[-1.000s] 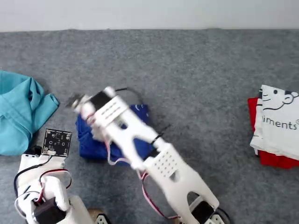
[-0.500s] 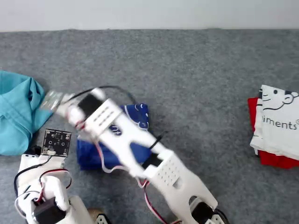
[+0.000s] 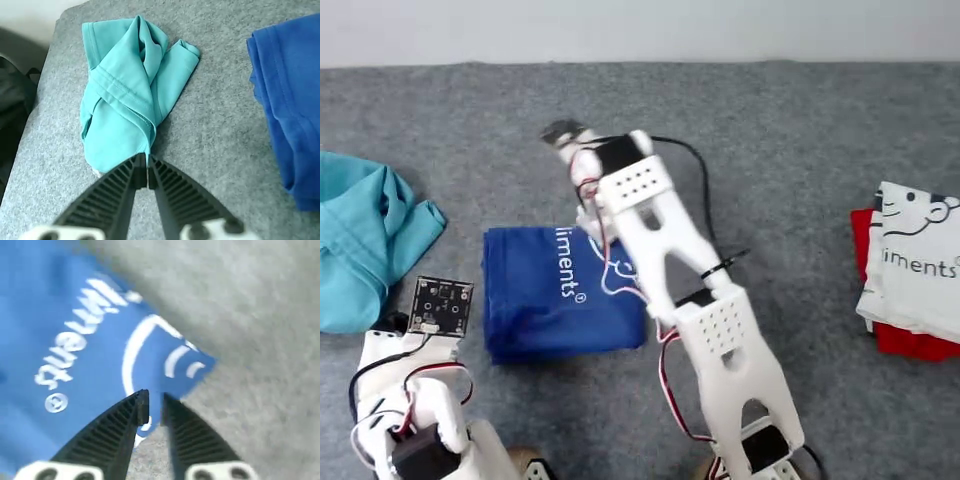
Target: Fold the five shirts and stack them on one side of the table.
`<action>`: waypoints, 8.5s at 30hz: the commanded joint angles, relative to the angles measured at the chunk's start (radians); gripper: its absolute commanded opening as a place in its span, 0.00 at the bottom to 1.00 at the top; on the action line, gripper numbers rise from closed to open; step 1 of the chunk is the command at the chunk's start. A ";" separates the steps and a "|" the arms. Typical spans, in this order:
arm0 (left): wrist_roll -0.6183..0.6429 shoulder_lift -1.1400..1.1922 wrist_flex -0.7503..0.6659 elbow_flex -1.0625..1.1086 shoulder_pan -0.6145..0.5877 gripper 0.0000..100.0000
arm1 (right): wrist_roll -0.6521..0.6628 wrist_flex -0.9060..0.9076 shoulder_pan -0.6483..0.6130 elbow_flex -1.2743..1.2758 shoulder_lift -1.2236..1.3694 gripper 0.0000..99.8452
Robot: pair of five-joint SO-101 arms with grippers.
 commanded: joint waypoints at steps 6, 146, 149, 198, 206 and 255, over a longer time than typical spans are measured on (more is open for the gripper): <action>-0.008 -0.008 -0.008 -0.010 0.003 0.01 | -0.140 0.038 0.015 -0.051 0.012 0.26; -0.091 -0.005 -0.003 0.018 0.005 0.02 | -0.810 -0.236 0.209 0.229 0.065 0.26; -0.091 -0.005 -0.005 0.018 0.005 0.02 | -0.806 -0.200 0.231 0.229 0.096 0.18; -0.123 -0.006 -0.008 0.013 0.006 0.02 | 0.367 0.039 0.957 0.692 -1.259 0.01; -0.140 -0.006 -0.008 0.016 0.006 0.02 | 0.456 -0.131 1.148 0.735 -1.150 0.01; -0.140 -0.006 -0.008 0.013 0.005 0.02 | 0.671 -0.171 1.230 0.738 -0.562 0.01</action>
